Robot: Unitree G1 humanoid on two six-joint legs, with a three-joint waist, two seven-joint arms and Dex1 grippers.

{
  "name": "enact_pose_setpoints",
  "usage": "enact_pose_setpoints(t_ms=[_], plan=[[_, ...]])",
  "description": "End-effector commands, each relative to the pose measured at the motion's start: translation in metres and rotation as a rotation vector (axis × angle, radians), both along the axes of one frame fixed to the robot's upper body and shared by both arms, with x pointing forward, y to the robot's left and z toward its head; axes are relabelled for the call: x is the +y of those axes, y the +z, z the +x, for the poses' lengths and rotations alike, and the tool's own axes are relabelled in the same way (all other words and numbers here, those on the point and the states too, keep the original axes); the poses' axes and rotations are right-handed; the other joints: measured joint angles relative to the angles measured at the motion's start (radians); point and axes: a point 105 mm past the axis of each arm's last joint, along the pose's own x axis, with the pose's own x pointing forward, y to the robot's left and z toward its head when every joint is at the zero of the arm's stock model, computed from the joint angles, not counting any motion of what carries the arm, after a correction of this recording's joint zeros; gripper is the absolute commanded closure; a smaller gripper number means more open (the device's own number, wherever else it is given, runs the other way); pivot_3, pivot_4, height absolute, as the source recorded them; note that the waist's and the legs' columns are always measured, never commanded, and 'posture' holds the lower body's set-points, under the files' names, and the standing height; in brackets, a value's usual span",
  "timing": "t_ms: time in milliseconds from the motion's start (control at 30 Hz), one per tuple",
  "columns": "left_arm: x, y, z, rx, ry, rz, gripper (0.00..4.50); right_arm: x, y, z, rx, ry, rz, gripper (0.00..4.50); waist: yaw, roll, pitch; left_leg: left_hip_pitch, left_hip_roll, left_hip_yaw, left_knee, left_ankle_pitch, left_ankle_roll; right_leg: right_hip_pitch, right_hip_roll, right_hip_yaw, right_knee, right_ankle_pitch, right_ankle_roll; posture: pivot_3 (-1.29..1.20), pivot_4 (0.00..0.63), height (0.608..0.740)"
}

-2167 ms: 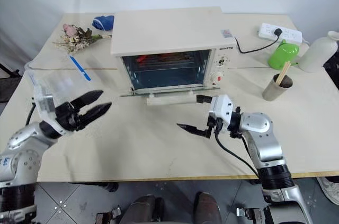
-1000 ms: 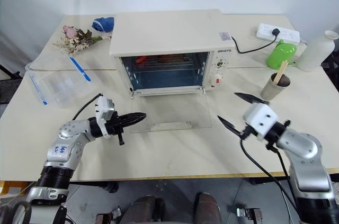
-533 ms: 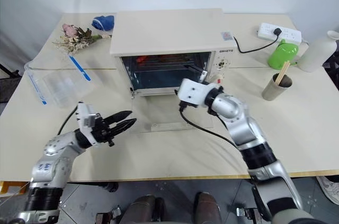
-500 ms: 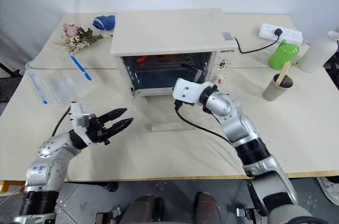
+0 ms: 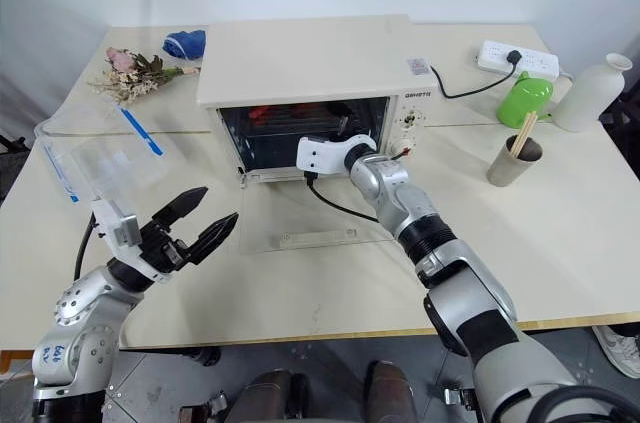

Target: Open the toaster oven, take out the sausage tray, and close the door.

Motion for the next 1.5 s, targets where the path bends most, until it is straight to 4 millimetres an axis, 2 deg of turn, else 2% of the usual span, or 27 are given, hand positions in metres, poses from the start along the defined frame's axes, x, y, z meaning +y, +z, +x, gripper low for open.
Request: enact_pose_setpoints(t_ms=[33, 300, 333, 600, 867, 1033, 1100, 1200, 1333, 1500], plan=[[-0.005, 0.013, 0.008, -0.055, -0.026, 0.01, 0.0, 0.013, 0.018, -0.001, -0.061, 0.036, 0.015, 1.6, -0.001, 0.0, 0.0, 0.0, 0.0, 0.0, 0.0, 0.0, 0.0, 0.0, 0.0, 0.0, 0.0, 0.0, 0.0, 0.0, 0.15, 0.74], [-0.013, 0.022, 0.031, -0.071, -0.1, 0.034, 0.0, 0.02, 0.023, -0.002, -0.066, 0.066, 0.021, 4.38, -0.015, 0.0, 0.0, 0.0, 0.0, -0.001, -0.001, 0.0, 0.0, 0.0, 0.001, -0.001, 0.0, 0.0, 0.0, 0.0, 0.15, 0.74], [-0.014, 0.024, 0.035, -0.072, -0.108, 0.036, 0.0, 0.02, 0.025, -0.003, -0.074, 0.072, 0.021, 4.49, -0.017, -0.001, 0.0, 0.0, 0.0, -0.001, -0.001, 0.0, 0.0, 0.0, 0.001, -0.001, 0.0, 0.0, 0.0, 0.0, 0.15, 0.74], [-0.012, 0.044, 0.06, -0.088, -0.168, 0.014, 0.0, 0.023, 0.046, -0.013, -0.14, 0.134, 0.026, 4.5, -0.02, -0.001, 0.0, -0.002, 0.0, -0.003, -0.001, 0.0, -0.001, 0.0, 0.001, -0.003, 0.0, 0.0, 0.0, 0.0, 0.15, 0.74], [-0.009, 0.058, 0.073, -0.099, -0.174, 0.009, 0.0, 0.029, 0.031, -0.042, -0.058, 0.266, -0.031, 4.5, -0.02, -0.001, 0.0, -0.003, -0.001, -0.007, -0.003, 0.0, -0.001, -0.001, 0.0, -0.007, 0.0, 0.0, 0.0, 0.0, 0.15, 0.74], [-0.008, 0.059, 0.076, -0.074, -0.182, 0.005, 0.0, 0.016, 0.018, -0.075, -0.034, 0.319, -0.033, 4.5, -0.017, -0.001, 0.0, -0.003, 0.0, -0.006, -0.001, 0.0, -0.001, -0.001, 0.0, -0.007, 0.0, 0.0, 0.0, 0.0, 0.15, 0.74], [-0.006, 0.057, 0.078, -0.053, -0.178, -0.001, 0.0, 0.004, 0.012, -0.093, -0.026, 0.342, -0.045, 4.5, -0.014, -0.001, 0.0, -0.003, 0.0, -0.005, 0.0, 0.0, -0.001, -0.001, 0.0, -0.006, 0.0, 0.0, 0.0, 0.0, 0.15, 0.74], [-0.005, 0.055, 0.079, -0.041, -0.176, -0.004, 0.0, -0.005, 0.008, -0.105, -0.001, 0.348, -0.045, 4.5, -0.006, -0.001, 0.0, -0.003, 0.0, -0.004, 0.001, 0.001, -0.001, 0.0, 0.0, -0.006, 0.0, 0.0, 0.0, 0.0, 0.15, 0.74], [0.0, 0.052, 0.08, 0.0, -0.167, -0.012, 0.0, -0.017, 0.0, -0.132, 0.017, 0.379, -0.068, 4.5, 0.008, -0.001, 0.0, -0.003, 0.0, -0.003, 0.001, 0.001, -0.001, 0.0, 0.0, -0.005, -0.001, 0.0, 0.0, 0.0, 0.15, 0.74], [0.01, 0.051, 0.077, 0.078, -0.153, -0.051, 0.0, -0.037, -0.016, -0.156, 0.057, 0.377, -0.106, 4.5, 0.011, -0.001, 0.0, -0.003, 0.0, -0.003, 0.001, 0.001, -0.001, 0.0, 0.0, -0.004, -0.001, 0.0, 0.0, 0.0, 0.15, 0.74]])
